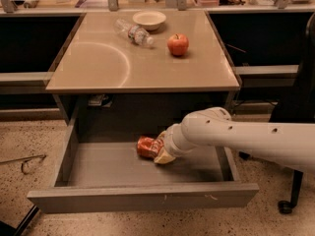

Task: Place coke can into top drawer

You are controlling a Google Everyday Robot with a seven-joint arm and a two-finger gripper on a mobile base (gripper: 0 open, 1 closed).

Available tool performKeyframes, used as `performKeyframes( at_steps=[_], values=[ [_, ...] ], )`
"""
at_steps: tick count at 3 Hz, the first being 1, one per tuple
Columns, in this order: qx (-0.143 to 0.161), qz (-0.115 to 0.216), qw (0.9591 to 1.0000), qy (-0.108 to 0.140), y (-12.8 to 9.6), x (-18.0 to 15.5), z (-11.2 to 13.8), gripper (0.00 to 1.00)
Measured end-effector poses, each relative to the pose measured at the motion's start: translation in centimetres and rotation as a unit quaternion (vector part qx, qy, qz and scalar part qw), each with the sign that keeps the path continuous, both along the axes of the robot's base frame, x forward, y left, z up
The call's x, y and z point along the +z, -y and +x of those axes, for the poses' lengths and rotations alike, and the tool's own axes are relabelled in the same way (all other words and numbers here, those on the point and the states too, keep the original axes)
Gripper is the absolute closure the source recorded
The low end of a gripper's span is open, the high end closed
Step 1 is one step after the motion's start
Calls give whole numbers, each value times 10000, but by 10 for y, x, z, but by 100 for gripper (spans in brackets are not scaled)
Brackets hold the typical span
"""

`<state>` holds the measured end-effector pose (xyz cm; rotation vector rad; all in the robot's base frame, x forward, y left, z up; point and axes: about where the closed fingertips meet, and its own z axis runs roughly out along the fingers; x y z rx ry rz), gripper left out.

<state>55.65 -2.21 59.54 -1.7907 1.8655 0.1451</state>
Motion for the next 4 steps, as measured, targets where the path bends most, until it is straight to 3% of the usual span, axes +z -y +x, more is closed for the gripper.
performKeyframes(
  at_steps=[3,4],
  values=[
    [0,0,10000,0,0,0,0,12],
    [1,0,10000,0,0,0,0,0]
  ],
)
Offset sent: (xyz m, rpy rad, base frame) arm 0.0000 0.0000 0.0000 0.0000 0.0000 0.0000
